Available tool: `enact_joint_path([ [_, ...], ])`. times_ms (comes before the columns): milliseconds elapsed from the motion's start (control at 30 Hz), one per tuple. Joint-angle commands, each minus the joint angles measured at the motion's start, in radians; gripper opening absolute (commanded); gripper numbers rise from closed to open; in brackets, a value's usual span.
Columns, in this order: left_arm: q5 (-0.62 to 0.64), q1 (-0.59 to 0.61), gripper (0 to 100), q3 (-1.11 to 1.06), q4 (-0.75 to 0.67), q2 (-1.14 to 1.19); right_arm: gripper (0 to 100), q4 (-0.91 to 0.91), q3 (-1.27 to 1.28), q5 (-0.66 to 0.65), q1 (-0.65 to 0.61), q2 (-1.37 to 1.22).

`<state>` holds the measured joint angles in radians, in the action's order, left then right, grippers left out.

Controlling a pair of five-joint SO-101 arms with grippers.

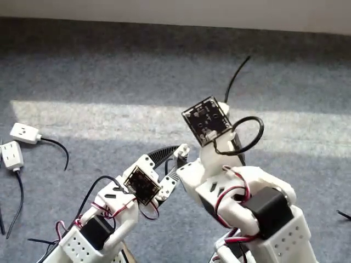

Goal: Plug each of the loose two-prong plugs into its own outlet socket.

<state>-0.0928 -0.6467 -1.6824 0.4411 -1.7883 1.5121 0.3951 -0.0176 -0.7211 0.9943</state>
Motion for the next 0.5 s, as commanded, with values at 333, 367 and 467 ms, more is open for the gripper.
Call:
enact_joint_path([
  [333,0.006,-0.018,1,-0.013,0.002,0.008,42.4,-0.096,0.062,-0.014,-0.039,0.007],
  [367,0.006,-0.018,1,-0.013,0.002,0.008,42.4,-0.107,0.081,-0.014,-0.054,0.007],
  [467,0.006,-0.018,1,-0.013,0.002,0.008,42.4,-0.114,0.111,-0.028,-0.085,0.005],
])
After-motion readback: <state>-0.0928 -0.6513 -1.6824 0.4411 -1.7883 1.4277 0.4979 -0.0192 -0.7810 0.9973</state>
